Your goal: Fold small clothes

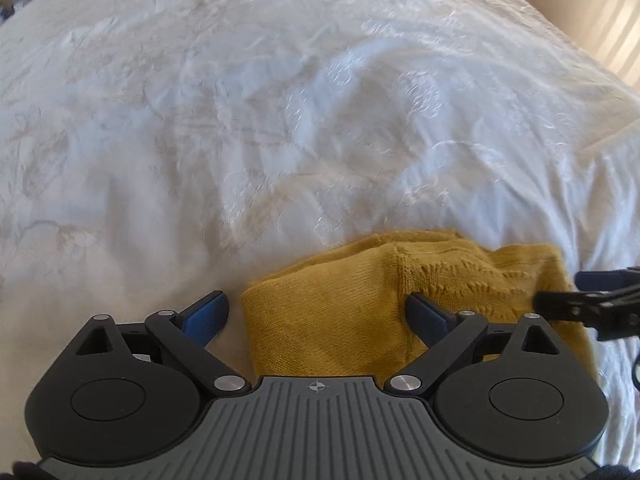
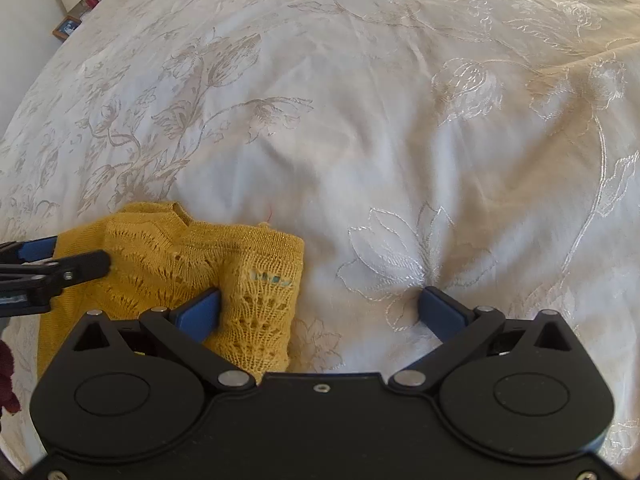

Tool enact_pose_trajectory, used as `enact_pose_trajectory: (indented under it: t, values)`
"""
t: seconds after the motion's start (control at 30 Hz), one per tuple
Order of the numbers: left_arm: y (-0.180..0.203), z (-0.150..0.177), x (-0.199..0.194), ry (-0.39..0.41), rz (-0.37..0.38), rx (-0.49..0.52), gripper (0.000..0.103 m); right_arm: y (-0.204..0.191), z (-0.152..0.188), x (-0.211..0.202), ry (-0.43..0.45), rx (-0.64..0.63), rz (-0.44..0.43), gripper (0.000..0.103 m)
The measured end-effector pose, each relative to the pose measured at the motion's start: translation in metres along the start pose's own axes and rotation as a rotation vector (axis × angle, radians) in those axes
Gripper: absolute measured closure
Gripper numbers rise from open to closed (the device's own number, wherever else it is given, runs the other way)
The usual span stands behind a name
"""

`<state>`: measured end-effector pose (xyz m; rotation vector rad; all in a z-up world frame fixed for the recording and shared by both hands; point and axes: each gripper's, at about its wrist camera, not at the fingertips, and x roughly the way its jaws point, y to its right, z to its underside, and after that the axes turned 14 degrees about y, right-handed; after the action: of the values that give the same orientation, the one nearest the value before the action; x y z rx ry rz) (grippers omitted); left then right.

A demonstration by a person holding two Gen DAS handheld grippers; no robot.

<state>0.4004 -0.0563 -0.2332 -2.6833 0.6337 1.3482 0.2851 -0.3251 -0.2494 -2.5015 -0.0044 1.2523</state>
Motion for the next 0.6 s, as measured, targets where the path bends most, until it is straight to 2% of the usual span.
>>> enact_pose_trajectory:
  t: [0.07, 0.17, 0.4, 0.6]
  values:
    - [-0.008, -0.001, 0.009, -0.009, 0.013, -0.064, 0.000, 0.000, 0.001, 0.000, 0.004, 0.002, 0.001, 0.000]
    - [-0.008, -0.009, -0.003, 0.027, 0.018, -0.041, 0.001, 0.000, 0.001, -0.004, 0.013, 0.006, 0.000, 0.000]
    - [-0.022, -0.019, -0.075, 0.157, -0.040, -0.103, 0.001, 0.006, 0.002, -0.039, 0.092, 0.053, -0.020, 0.001]
    - [-0.012, 0.006, -0.133, 0.195, -0.063, -0.132, 0.001, 0.013, 0.017, -0.075, 0.137, 0.076, -0.066, 0.001]
